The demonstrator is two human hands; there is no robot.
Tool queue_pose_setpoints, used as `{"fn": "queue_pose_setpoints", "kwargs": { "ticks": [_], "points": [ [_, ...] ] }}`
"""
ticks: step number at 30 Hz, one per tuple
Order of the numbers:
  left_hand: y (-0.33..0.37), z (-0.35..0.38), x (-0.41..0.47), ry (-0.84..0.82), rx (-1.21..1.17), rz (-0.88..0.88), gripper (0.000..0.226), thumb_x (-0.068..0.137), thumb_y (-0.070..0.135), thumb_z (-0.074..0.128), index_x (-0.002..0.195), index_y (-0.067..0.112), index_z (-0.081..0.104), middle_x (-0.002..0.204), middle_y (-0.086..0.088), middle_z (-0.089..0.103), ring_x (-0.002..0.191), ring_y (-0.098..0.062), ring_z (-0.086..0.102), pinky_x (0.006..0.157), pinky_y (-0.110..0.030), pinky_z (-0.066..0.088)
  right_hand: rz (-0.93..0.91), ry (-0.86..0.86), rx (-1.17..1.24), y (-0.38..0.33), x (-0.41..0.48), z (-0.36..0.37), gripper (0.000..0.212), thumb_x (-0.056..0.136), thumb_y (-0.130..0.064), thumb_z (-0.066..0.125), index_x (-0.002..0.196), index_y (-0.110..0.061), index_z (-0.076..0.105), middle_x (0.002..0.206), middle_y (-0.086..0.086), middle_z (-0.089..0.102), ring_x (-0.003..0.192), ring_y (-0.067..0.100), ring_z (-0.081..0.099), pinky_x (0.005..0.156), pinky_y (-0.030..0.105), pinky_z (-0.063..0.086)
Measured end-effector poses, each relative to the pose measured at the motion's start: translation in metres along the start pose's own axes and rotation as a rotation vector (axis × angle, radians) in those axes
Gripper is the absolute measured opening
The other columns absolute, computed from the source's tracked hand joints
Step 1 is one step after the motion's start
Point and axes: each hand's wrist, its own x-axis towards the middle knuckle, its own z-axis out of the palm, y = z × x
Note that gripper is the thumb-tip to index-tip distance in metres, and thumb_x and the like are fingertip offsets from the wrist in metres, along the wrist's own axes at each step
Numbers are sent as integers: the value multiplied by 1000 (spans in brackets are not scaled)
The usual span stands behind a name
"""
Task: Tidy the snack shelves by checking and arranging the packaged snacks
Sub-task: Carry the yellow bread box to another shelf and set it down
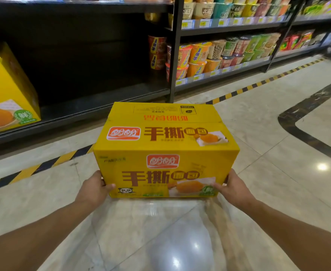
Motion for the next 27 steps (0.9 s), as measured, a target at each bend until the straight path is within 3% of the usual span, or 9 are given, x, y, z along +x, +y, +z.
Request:
{"fn": "queue_pose_setpoints", "kwargs": {
  "ticks": [2,4,8,12,15,17,19,22,27],
  "points": [
    [-4,0,1,-36,45,-18,45,99,23,74,138,10,59,131,-16,72,119,-37,66,97,-44,52,-8,-65,15,19,6,7,73,83,-59,79,141,-27,48,132,-2,69,115,21,67,97,50,57],
    [-6,-3,3,-73,33,-53,47,98,24,74,141,11,58,134,-14,71,120,-36,66,103,-46,52,-12,-110,40,24,9,8,74,84,-56,80,145,-30,47,135,-4,68,115,18,68,98,49,58],
    [-3,-11,1,-195,-156,-109,58,95,19,77,147,16,52,138,-9,68,111,-27,65,106,-43,49,16,-207,73,-11,-5,-9,65,88,-42,81,144,-32,50,128,-9,68,108,9,66,80,31,59],
    [18,-31,-19,-328,-332,-73,82,76,42,91,143,38,44,134,9,62,120,-20,61,99,-43,50,76,-353,236,-43,-22,-35,68,81,-58,80,142,-46,51,132,-18,68,120,12,66,96,46,60],
    [33,-43,-27,-272,-490,-37,101,57,69,91,142,47,41,128,17,59,123,-19,54,106,-52,48,93,-308,472,-65,-32,-46,75,72,-77,77,138,-49,55,129,-18,72,122,13,68,101,52,57],
    [45,-46,-26,-232,-628,-47,82,72,63,77,144,46,43,129,13,59,126,-21,51,111,-59,44,170,-254,625,-77,-36,-46,71,71,-84,71,130,-46,60,125,-11,74,120,19,69,102,57,56],
    [57,-47,-24,-198,-723,-97,68,82,62,66,145,46,46,132,9,62,128,-26,53,113,-64,43,256,-182,735,-87,-37,-41,56,78,-78,64,120,-42,62,120,-6,73,115,24,69,98,59,56],
    [64,-46,-23,-133,-759,-159,63,94,61,63,151,41,45,136,2,63,126,-28,56,114,-67,41,299,-48,781,-96,-38,-30,50,89,-63,66,127,-31,62,117,1,72,107,27,70,81,51,60],
    [64,-49,-25,-94,-773,-143,56,96,56,66,147,35,54,125,1,68,114,-26,60,111,-69,43,286,53,801,-107,-41,-30,43,96,-50,69,125,-20,63,112,5,73,98,28,71,71,45,58]
  ]
}}
